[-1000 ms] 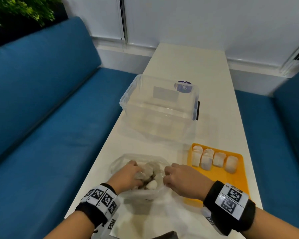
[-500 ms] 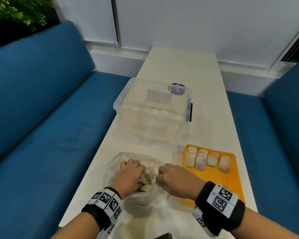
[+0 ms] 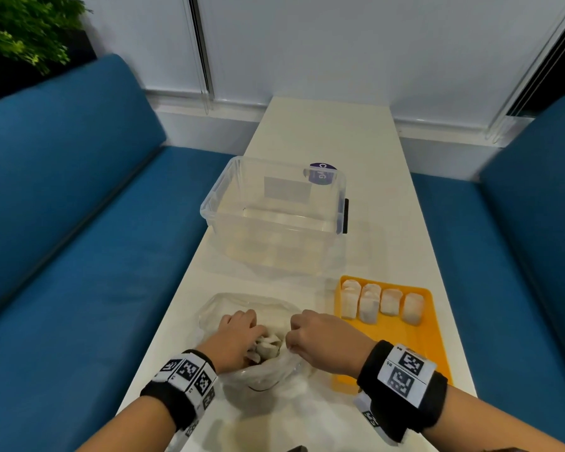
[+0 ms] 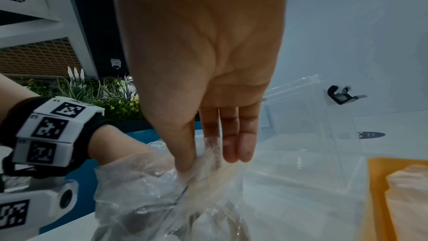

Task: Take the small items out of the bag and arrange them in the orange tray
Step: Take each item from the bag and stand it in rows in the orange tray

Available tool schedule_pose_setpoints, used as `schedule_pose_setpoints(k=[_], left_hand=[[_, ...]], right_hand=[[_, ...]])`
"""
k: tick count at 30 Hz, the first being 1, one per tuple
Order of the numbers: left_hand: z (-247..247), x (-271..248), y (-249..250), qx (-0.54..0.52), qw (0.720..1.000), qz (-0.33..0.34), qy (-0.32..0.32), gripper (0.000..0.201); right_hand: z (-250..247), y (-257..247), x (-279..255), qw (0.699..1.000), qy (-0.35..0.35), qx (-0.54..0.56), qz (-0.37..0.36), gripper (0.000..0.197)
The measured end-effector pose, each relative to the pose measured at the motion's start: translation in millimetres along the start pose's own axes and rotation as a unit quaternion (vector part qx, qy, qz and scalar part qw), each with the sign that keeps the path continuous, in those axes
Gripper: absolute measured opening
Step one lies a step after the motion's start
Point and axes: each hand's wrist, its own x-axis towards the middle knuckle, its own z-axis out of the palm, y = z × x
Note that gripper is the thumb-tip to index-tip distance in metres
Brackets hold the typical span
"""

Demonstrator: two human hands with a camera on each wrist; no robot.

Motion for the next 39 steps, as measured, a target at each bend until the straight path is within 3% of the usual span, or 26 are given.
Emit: schedule_pose_setpoints(k=[7, 9, 13, 15, 18, 21, 27, 30, 33, 39], left_hand=[[-16, -1, 3, 0.019, 0.999, 0.039, 0.008, 0.023], [-20, -2, 2, -0.005, 0.999, 0.033, 0.021, 0.026], [-21, -8, -6, -0.123, 0.991, 0.011, 0.055, 0.05], [-21, -11, -11, -0.205, 0.975, 0.007, 0.08, 0.046], [-26, -18, -13, -0.308, 0.945, -0.006, 0.11, 0.025], [-32, -26, -11, -0.42, 0.896, -0.043, 0.139, 0.023], [-41, -35, -9, -0.651, 0.738, -0.124, 0.127, 0.025], [-53, -39, 0, -0.703, 0.691, -0.114, 0.128, 0.017], [-65, -43, 13, -0.738, 0.66, -0.083, 0.11, 0.016], [-75, -39, 41, -0.75, 0.65, -0.051, 0.106, 0.028]], right_hand=[[1, 1, -2, 1.0, 0.01, 0.011, -0.002, 0.031], [1, 1, -2, 1.0, 0.014, 0.014, 0.0, 0.031], [-1, 0, -1, 1.0, 0.02, 0.023, 0.005, 0.032], [-1, 0, -1, 0.999, 0.023, 0.027, 0.008, 0.032], [-1, -1, -2, 0.998, 0.022, 0.049, 0.021, 0.032], [-1, -1, -3, 0.994, 0.028, 0.1, 0.036, 0.03], [-6, 0, -7, 0.974, 0.063, 0.213, 0.05, 0.023], [-11, -1, -9, 0.946, 0.107, 0.297, 0.076, 0.023], [-14, -4, -9, 0.881, 0.157, 0.429, 0.122, 0.025], [-19, -11, -12, 0.74, 0.148, 0.643, 0.134, 0.032]])
